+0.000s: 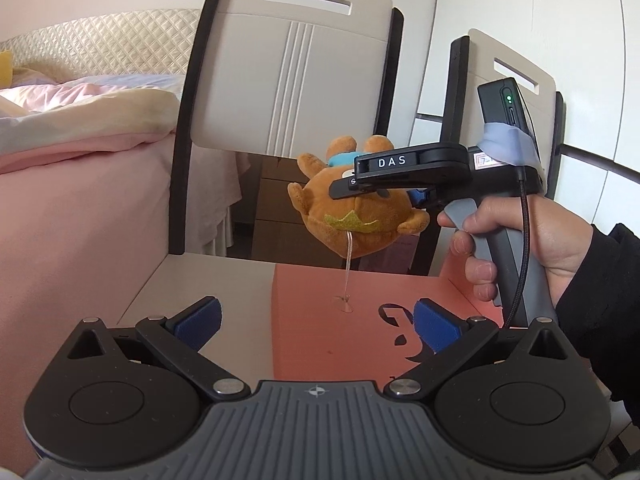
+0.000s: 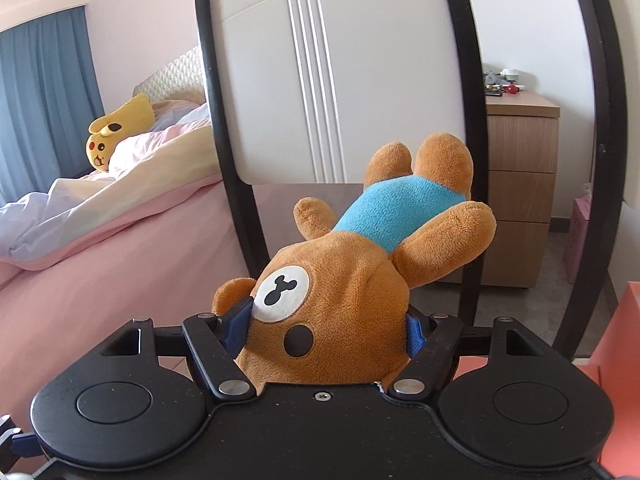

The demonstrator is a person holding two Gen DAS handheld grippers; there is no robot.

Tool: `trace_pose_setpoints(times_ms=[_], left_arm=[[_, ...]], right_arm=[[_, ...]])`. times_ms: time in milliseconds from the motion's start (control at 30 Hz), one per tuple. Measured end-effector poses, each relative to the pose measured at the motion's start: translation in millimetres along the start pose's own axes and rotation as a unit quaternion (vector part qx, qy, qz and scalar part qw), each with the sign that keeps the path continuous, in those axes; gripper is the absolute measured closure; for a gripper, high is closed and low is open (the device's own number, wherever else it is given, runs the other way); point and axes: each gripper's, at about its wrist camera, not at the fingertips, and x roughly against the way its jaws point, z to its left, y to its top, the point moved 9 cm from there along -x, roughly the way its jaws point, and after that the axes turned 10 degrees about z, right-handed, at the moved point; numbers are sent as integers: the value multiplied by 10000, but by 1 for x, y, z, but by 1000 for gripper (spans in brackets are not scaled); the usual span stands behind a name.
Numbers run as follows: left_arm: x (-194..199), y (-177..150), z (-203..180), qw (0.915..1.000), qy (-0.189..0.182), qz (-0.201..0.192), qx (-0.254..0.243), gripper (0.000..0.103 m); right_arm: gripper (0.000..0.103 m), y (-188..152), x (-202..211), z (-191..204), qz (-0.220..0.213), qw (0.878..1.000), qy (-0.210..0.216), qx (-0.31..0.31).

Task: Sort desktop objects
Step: 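Carry the teddy bear with the right gripper over the open pink shoebox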

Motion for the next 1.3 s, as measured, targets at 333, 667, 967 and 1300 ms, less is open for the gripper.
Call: trace_pose_setpoints(times_ms=[333, 667, 967, 1300], left_arm=[[-8, -3, -27, 9996, -125, 60, -255, 0], [-12, -7, -60, 9983, -306, 47, -484, 0], [-26, -14, -101, 9963, -481, 140, -700, 0], [-41, -24, -143, 9926, -769, 237, -908, 0]], right_arm=[[31, -1, 32, -39, -217, 9991, -292, -232], [31, -17, 62, -95, -298, 9949, -804, -530], [31, -26, 96, -138, -496, 9900, -1087, -756], [31, -46, 128, -195, -602, 9809, -1431, -1171]])
